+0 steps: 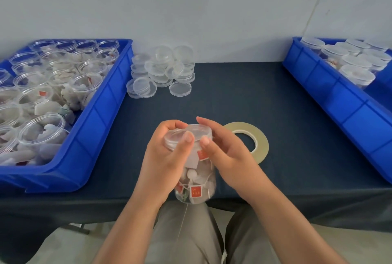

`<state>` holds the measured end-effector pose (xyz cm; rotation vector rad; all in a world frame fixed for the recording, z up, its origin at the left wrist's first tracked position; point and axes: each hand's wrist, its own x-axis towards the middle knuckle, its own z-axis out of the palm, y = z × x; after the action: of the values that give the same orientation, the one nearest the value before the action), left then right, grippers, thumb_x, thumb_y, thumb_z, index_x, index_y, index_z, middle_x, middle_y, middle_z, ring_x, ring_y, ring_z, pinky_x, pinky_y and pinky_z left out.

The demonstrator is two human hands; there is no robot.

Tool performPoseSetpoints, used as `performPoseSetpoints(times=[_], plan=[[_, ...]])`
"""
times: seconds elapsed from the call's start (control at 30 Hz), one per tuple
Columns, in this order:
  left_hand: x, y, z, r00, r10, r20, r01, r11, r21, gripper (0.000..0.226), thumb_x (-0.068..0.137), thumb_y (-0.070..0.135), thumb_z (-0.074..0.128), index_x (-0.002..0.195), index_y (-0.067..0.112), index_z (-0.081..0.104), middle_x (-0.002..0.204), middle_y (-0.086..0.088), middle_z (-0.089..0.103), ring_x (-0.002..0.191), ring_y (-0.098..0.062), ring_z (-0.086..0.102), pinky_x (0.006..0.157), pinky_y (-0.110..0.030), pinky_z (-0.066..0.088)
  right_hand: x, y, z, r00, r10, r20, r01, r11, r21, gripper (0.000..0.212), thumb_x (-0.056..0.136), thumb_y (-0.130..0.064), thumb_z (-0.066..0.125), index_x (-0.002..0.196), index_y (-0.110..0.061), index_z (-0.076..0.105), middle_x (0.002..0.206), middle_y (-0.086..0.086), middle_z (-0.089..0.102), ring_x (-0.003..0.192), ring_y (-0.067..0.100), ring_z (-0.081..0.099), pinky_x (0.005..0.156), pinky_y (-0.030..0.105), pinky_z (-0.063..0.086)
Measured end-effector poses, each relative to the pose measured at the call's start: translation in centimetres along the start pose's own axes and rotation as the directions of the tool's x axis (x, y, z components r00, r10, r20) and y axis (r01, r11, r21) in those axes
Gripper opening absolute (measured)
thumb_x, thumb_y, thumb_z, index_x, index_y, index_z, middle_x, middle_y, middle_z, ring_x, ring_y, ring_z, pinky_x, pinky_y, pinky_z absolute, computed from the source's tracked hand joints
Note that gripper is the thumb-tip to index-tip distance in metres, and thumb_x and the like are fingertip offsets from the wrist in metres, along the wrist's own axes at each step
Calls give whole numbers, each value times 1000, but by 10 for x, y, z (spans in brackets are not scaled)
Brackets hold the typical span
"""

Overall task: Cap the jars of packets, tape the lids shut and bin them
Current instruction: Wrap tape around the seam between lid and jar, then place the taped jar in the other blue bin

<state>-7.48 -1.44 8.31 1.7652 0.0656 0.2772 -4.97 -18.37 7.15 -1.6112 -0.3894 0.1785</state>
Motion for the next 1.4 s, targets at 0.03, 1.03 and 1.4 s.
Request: performPoseSetpoints(times=[0.03,1.03,1.4], plan=[[1,0,-1,1000,-4,12,4,1000,0,47,77,76,58,110,42,61,105,18,72,92,-9,76,67,-25,62,-1,1,0,1000,20,3,-20,999,48,56,96,-56,63,148,-38,56,123,-5,75,115,14,71,95,26,57],[-1,13,9,970,134,205,-87,971,-223,55,99,64,44,151,50,32,134,24,63,130,-5,62,99,-19,52,-11,-6,-8,997,10,-70,10,963,269,49,108,-61,51,154,-48,48,158,-12,54,144,18,55,115,34,47],[0,8,26,987,163,7,-162,983,-86,54,100,77,26,130,50,62,127,21,70,117,-3,68,91,-17,53,-19,-18,-25,997,-64,36,68,988,-140,93,87,-60,78,163,-39,28,148,-22,57,139,7,56,112,27,49]])
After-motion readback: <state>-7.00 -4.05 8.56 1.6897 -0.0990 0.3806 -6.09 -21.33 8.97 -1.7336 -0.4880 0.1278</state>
